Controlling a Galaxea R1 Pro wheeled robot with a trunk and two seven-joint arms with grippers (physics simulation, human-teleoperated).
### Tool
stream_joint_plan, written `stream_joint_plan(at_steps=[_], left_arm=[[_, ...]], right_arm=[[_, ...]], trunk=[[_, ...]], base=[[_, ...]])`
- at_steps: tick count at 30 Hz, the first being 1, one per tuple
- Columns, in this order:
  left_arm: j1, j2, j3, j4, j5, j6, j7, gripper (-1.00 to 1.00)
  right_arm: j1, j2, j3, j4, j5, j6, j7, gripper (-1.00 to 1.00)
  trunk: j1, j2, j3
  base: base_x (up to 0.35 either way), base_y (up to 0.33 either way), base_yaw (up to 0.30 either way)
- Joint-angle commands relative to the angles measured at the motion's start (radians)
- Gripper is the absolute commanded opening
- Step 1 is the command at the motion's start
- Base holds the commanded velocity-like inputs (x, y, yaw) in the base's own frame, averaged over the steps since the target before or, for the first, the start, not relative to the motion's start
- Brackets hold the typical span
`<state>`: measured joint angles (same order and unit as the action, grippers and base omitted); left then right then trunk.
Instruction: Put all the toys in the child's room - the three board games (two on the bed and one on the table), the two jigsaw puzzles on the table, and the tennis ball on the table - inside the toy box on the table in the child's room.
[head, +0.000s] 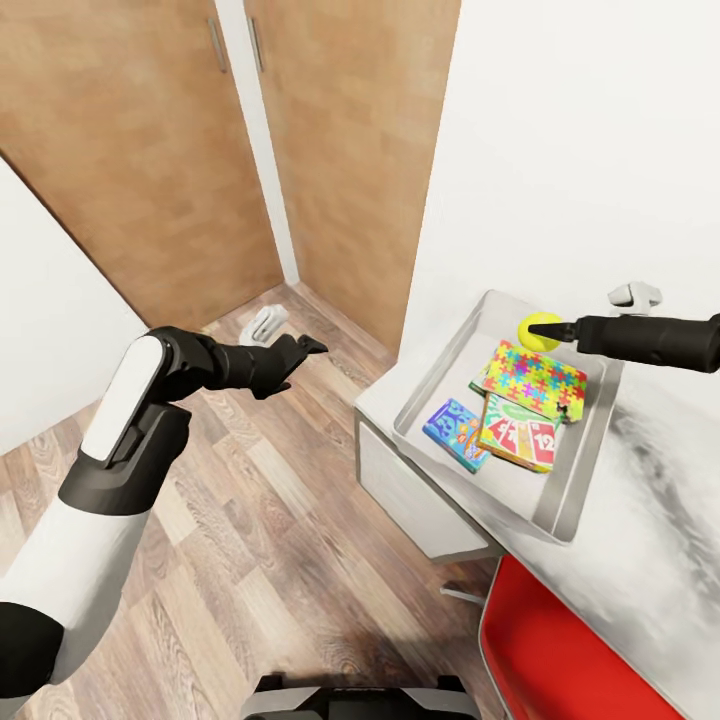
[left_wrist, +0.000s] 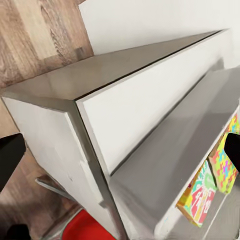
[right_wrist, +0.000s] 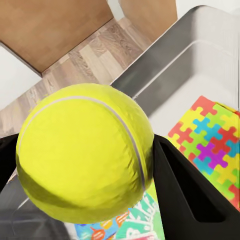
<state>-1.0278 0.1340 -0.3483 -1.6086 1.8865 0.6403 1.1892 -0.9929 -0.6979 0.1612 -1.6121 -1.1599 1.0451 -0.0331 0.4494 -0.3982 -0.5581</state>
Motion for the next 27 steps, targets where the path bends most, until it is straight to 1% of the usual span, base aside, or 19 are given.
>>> stream_joint_plan(at_steps=[1,2,3,5,7,8,10,11,15,16,18,20,21,25,26,27], left_arm=[[0.012,0.001,0.0,-0.001,0.003,0.006,0.007,1.0],[0.024,0.001,0.0,-0.001,0.003,0.005,0.007,1.0],[0.024,0.001,0.0,-0.001,0.003,0.005,0.007,1.0],[0.05,0.001,0.0,-0.001,-0.003,0.005,0.007,1.0],[0.074,0.001,0.001,-0.001,-0.018,0.005,0.006,1.0],[0.074,0.001,0.001,-0.001,-0.018,0.005,0.006,1.0],[0.096,0.001,0.002,0.0,-0.038,0.004,0.006,1.0],[0.096,0.001,0.002,0.0,-0.038,0.004,0.006,1.0],[0.14,0.0,0.002,0.0,-0.082,0.004,0.003,1.0],[0.14,0.0,0.002,0.0,-0.082,0.004,0.003,1.0],[0.156,0.0,0.003,0.0,-0.097,0.003,0.002,1.0],[0.167,0.0,0.004,0.001,-0.107,0.002,0.001,1.0],[0.167,0.0,0.004,0.001,-0.107,0.002,0.001,1.0],[0.18,0.0,0.004,0.001,-0.117,0.001,0.001,1.0],[0.18,0.0,0.004,0.001,-0.117,0.001,0.001,1.0],[0.183,0.0,0.004,0.001,-0.118,0.001,0.001,1.0]], right_arm=[[-0.001,-0.009,0.011,0.0,-0.008,0.002,-0.007,-1.0],[-0.002,-0.019,0.02,0.0,-0.011,0.002,-0.007,-1.0],[-0.002,-0.019,0.02,0.0,-0.011,0.002,-0.007,-1.0],[-0.001,-0.041,0.041,0.001,-0.016,0.002,-0.007,-1.0],[-0.001,-0.065,0.066,0.001,-0.029,0.002,-0.007,-1.0],[-0.001,-0.065,0.066,0.001,-0.029,0.002,-0.007,-1.0],[-0.001,-0.087,0.098,0.001,-0.053,0.002,-0.007,-1.0],[-0.001,-0.087,0.098,0.001,-0.053,0.002,-0.007,-1.0],[-0.002,-0.126,0.164,0.001,-0.126,0.002,-0.007,-1.0],[-0.002,-0.126,0.164,0.001,-0.126,0.002,-0.007,-1.0],[-0.002,-0.142,0.191,0.001,-0.155,0.002,-0.008,-1.0],[-0.003,-0.151,0.216,0.001,-0.174,0.002,-0.008,-1.0],[-0.003,-0.151,0.216,0.001,-0.174,0.002,-0.008,-1.0],[-0.007,-0.162,0.273,0.0,-0.194,0.002,-0.008,-1.0],[-0.007,-0.162,0.273,0.0,-0.194,0.002,-0.008,-1.0],[-0.008,-0.163,0.288,0.0,-0.197,0.002,-0.008,-1.0]], trunk=[[0.001,-0.002,-0.001],[0.001,-0.002,-0.001],[0.001,-0.002,-0.001],[0.001,-0.002,-0.001],[0.001,-0.002,-0.001],[0.001,-0.002,-0.001],[0.001,-0.002,-0.001],[0.001,-0.002,-0.001],[0.001,-0.002,-0.001],[0.001,-0.002,-0.001],[0.001,-0.002,-0.001],[0.001,-0.002,-0.001],[0.001,-0.002,-0.001],[0.001,-0.002,-0.001],[0.001,-0.002,-0.001],[0.001,-0.002,-0.001]], base=[[0.0,0.0,0.02],[0.0,0.0,0.016],[0.0,0.0,0.016],[0.0,0.0,0.012],[0.0,0.0,0.007],[0.0,0.0,0.007],[0.0,0.0,0.005],[0.0,0.0,0.004],[0.0,0.0,0.003],[0.0,0.0,0.002],[0.0,0.0,0.001],[0.0,0.0,0.0],[0.0,0.0,0.0],[0.0,0.0,0.0],[0.0,0.0,0.0],[0.0,0.0,0.0]])
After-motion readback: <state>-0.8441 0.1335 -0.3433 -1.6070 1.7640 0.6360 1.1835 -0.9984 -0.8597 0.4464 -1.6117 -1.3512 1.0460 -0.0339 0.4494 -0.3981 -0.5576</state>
